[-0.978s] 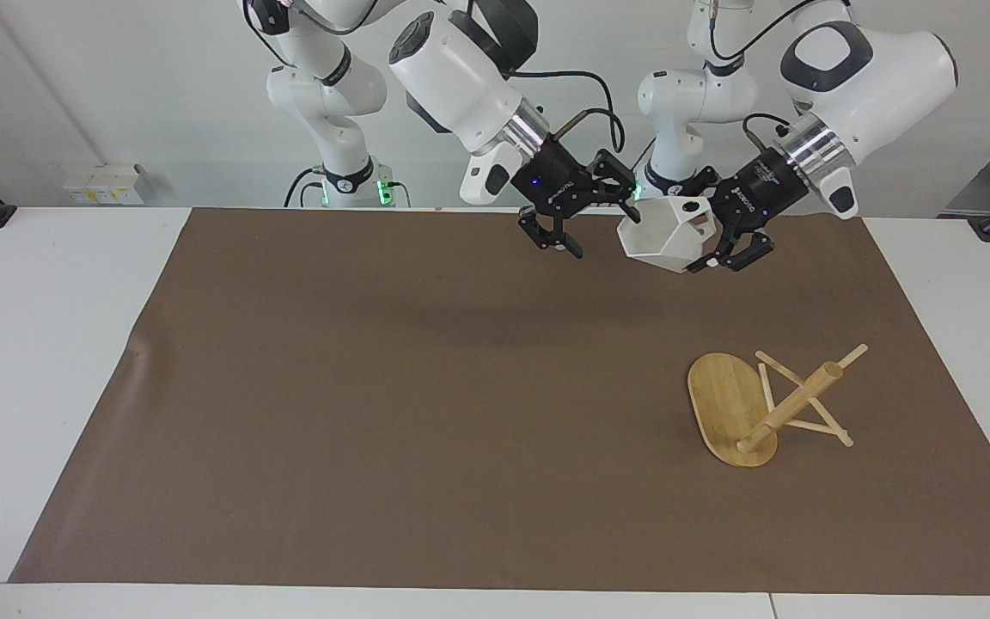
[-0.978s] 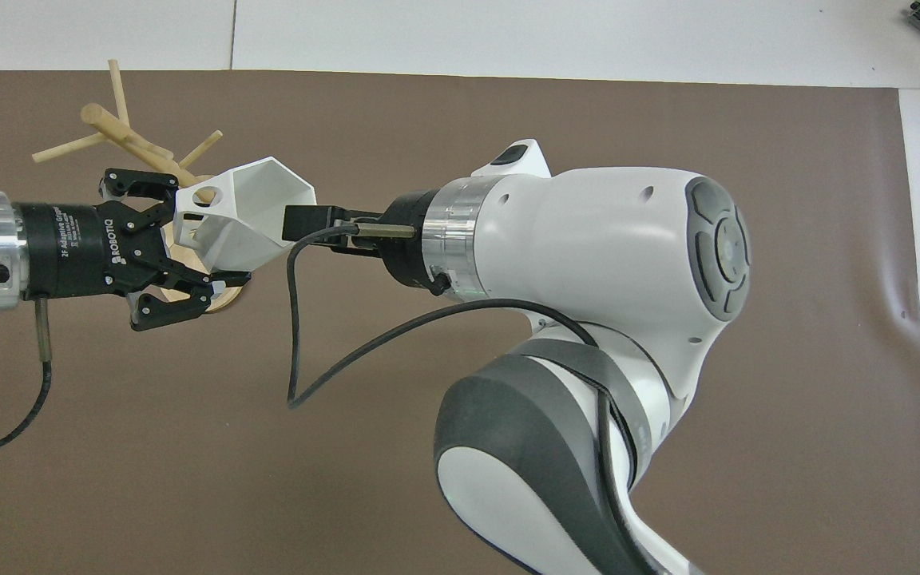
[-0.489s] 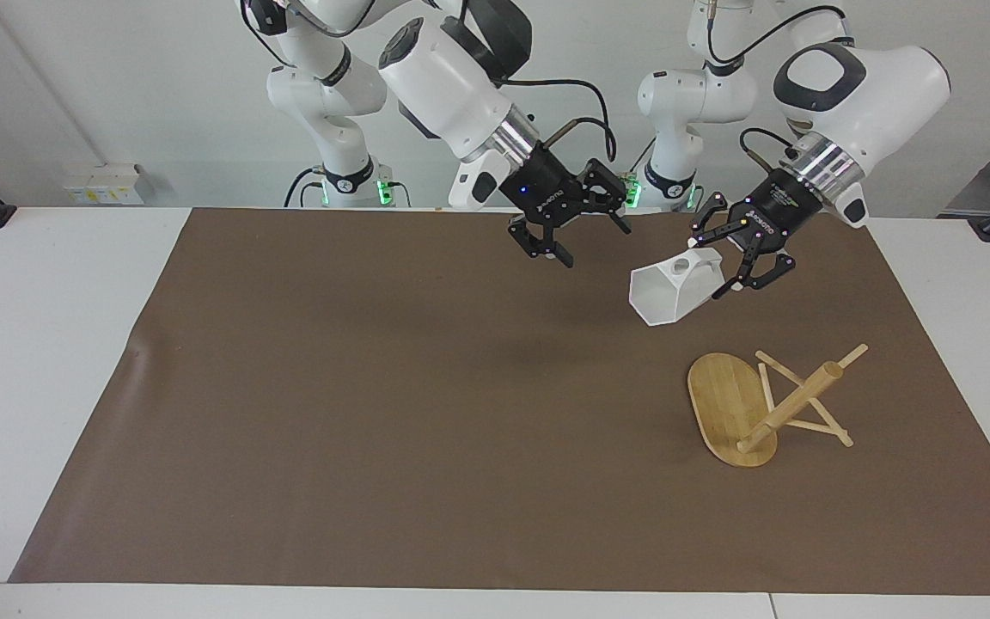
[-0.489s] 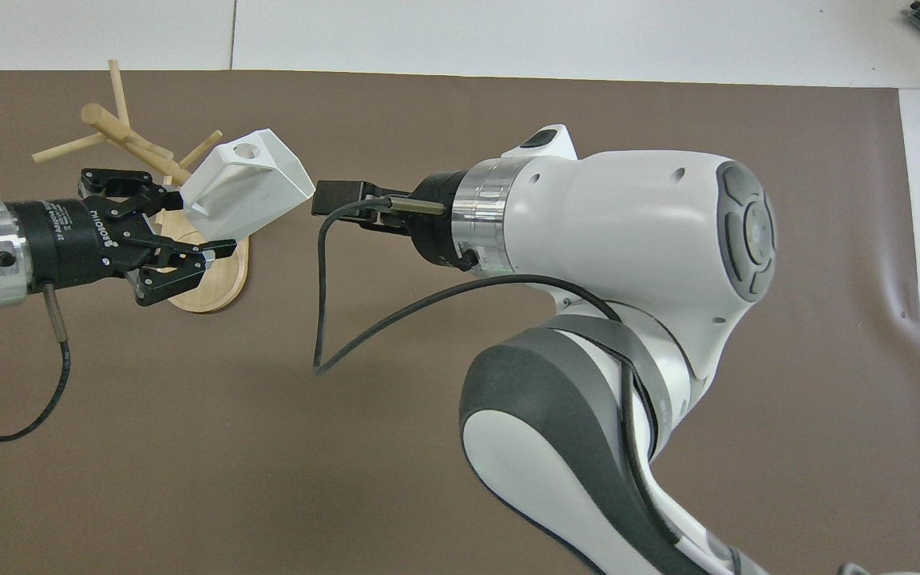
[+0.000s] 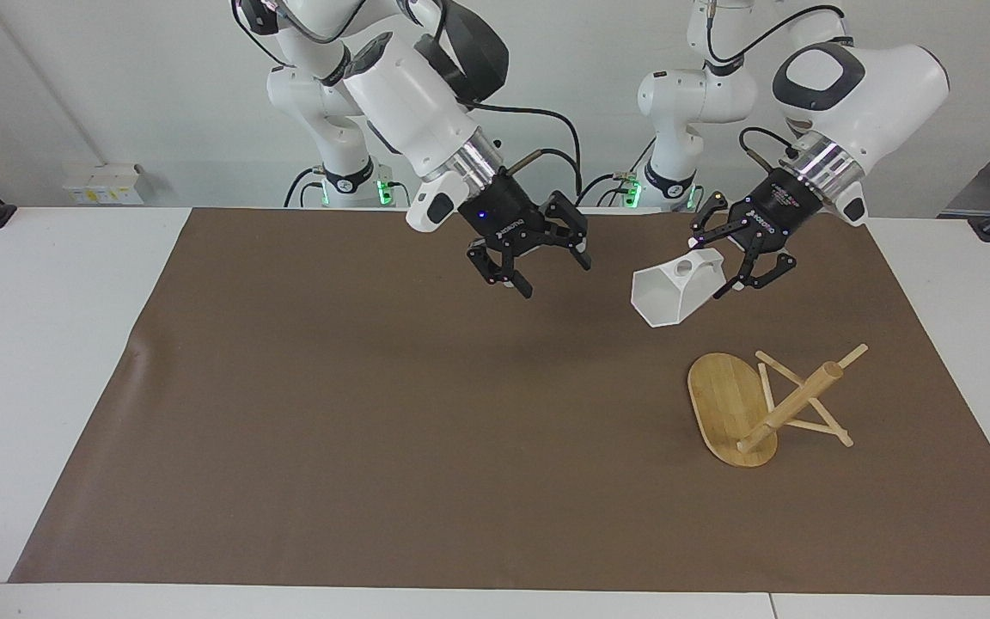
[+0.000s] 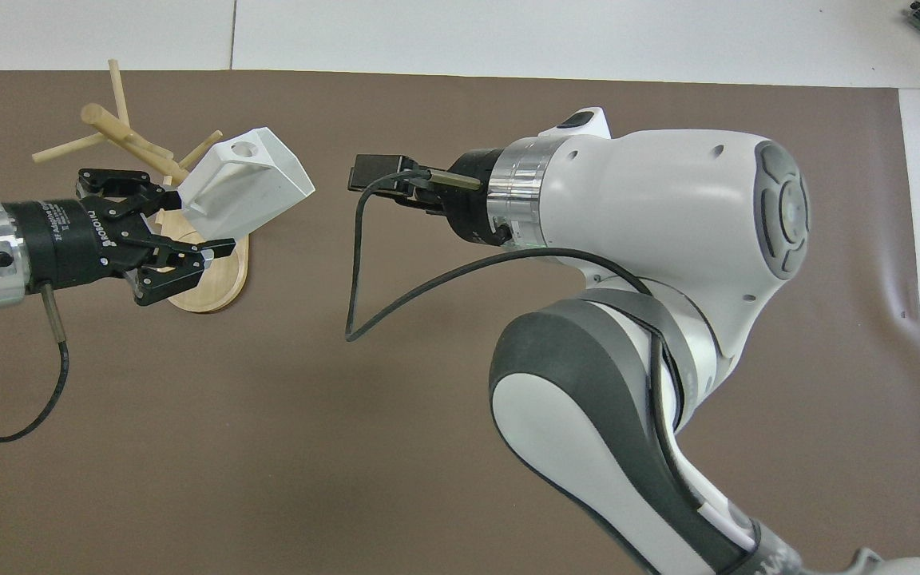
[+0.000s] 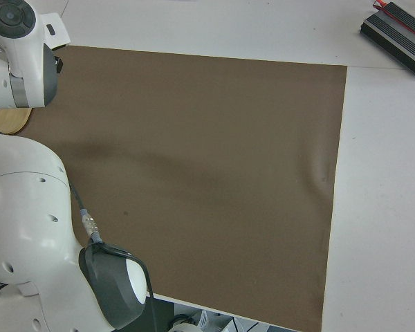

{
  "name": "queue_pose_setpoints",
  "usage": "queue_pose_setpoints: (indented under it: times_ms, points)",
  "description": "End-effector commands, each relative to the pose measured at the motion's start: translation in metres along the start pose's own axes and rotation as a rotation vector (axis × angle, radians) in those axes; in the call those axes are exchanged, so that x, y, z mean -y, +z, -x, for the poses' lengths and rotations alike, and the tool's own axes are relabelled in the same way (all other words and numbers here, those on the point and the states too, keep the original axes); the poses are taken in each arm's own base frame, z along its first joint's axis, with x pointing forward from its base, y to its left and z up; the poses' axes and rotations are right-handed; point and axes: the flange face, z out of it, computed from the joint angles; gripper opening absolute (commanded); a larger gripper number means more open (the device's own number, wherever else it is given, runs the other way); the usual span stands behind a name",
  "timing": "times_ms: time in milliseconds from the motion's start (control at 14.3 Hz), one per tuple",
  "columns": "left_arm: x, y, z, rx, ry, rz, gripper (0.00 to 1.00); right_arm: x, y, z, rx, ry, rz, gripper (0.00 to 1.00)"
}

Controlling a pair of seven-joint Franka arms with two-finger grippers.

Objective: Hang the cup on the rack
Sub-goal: 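Open the right gripper and withdraw it while the left gripper holds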

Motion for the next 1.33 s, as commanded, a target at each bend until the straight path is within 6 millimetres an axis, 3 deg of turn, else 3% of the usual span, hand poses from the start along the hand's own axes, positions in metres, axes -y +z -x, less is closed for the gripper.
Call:
queue_pose_setpoints:
  times_ms: [0,419,559,768,1257]
  points:
    - [0.009,-0.002,-0.019,0.010,-0.036,0.073,0.00,-0.022,-0.009,-0.014,-0.021,0.003,0.055,1.00]
    - [0.011,0.000,-0.042,0.025,-0.053,0.178,0.00,-0.084,-0.029,-0.039,0.038,-0.115,0.265,1.00]
    - [0.013,0.002,-0.060,0.027,-0.069,0.239,0.00,-0.111,-0.042,-0.049,0.081,-0.159,0.312,1.00]
    - [0.017,0.010,-0.071,0.026,-0.078,0.274,0.00,-0.149,-0.061,-0.065,0.093,-0.157,0.391,1.00]
    - [-0.003,0.028,-0.092,0.053,-0.184,0.321,0.00,-0.216,-0.105,-0.082,0.136,-0.170,0.664,1.00]
